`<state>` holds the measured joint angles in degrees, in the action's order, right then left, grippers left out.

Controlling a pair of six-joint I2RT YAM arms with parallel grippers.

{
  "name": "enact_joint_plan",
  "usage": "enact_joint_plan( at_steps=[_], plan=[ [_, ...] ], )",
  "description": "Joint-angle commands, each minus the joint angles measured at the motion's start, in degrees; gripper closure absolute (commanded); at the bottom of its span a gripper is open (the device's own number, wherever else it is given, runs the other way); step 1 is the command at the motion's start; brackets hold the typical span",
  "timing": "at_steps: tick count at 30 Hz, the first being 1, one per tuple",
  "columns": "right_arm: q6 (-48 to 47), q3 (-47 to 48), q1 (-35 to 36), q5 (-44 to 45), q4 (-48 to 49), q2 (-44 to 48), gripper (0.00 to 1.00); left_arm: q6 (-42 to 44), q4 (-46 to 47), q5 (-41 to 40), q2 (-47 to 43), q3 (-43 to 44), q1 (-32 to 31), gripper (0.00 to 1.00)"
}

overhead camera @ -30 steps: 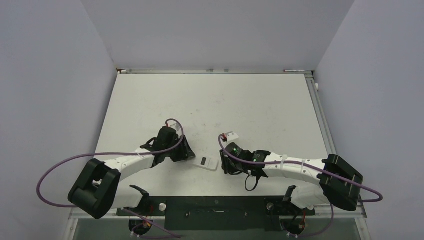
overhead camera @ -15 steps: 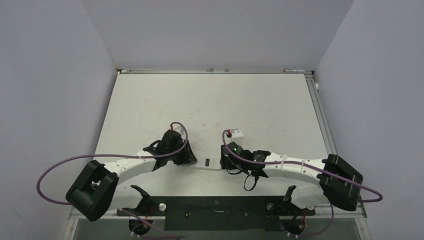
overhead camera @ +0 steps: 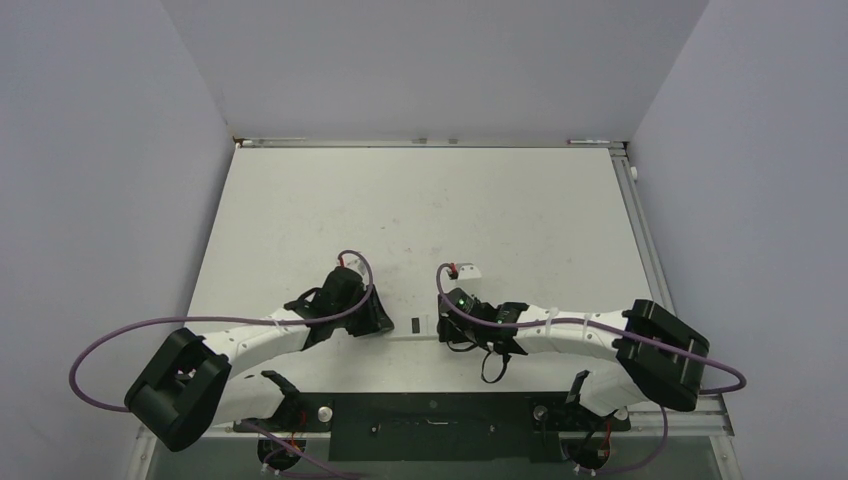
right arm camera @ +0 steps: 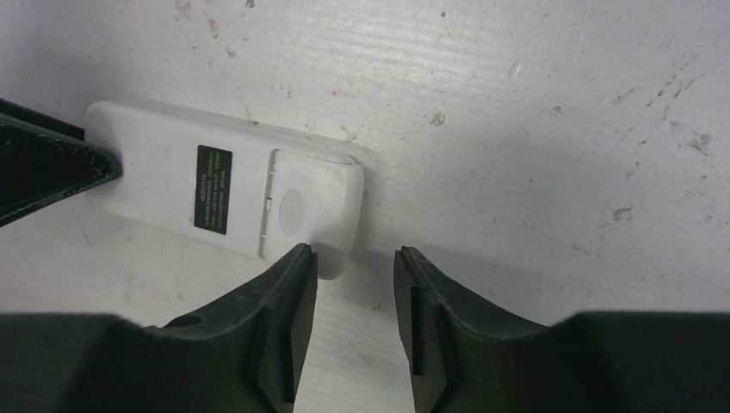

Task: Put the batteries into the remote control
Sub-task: Load the battery cover into the remote control.

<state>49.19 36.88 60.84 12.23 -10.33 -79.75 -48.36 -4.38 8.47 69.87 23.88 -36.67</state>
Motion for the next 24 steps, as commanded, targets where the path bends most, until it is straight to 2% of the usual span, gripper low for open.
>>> enact_joint_plan(
  at_steps=[1,15,24],
  plan=[
    [1.08,1.90,0.53,1.43,2.55,-1.39,0.62,-0.86,1.51,0.17,-1.14,-0.67,-0.78,0.71],
    [1.35,4.12,0.85,2.36,2.95,-3.87,0.63,-0.77,1.82,0.86,-1.15,-0.24,-0.95,0.71],
    [1.18,4.69,0.83,1.58,4.11,-5.68,0.73,-0.80,2.27,1.13,-0.64,-0.06,-1.19,0.71]
  ],
)
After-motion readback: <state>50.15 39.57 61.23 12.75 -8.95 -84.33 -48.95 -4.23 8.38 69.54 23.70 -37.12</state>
